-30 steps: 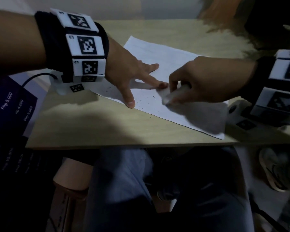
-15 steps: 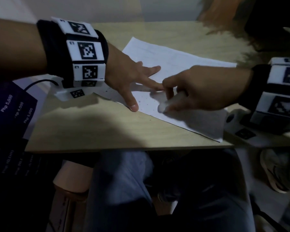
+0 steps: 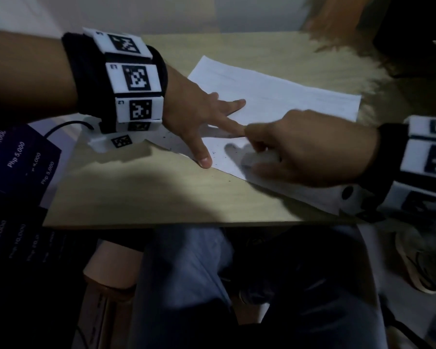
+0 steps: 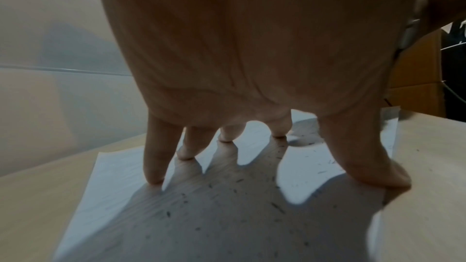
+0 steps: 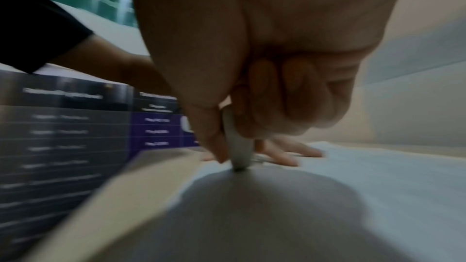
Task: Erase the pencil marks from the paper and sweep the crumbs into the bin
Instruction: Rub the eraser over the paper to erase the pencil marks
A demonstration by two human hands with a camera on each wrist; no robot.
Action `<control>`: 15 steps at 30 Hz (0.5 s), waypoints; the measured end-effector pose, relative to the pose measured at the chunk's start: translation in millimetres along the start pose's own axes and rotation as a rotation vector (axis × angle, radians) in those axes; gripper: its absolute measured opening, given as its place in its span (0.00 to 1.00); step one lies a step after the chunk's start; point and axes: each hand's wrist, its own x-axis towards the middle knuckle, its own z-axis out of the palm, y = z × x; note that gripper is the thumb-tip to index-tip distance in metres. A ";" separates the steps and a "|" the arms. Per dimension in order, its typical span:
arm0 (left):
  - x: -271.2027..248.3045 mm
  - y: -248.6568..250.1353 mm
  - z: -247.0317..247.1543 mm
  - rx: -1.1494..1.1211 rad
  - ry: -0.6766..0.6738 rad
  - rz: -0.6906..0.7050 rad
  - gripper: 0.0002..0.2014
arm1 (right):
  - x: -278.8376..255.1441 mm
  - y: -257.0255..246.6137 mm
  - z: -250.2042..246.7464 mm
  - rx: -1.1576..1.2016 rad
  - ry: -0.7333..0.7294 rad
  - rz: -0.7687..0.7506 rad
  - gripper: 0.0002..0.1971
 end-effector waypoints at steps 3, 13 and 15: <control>1.0 0.4 0.0 0.007 0.000 0.007 0.50 | -3.5 -9.9 -1.2 0.054 -0.109 -0.041 0.18; 1.0 -0.1 0.0 -0.005 -0.006 0.001 0.50 | -0.8 -7.8 -5.1 0.097 -0.163 -0.022 0.21; -0.2 1.3 -1.5 -0.004 -0.007 -0.003 0.48 | 7.8 6.1 -12.1 0.099 -0.157 0.040 0.20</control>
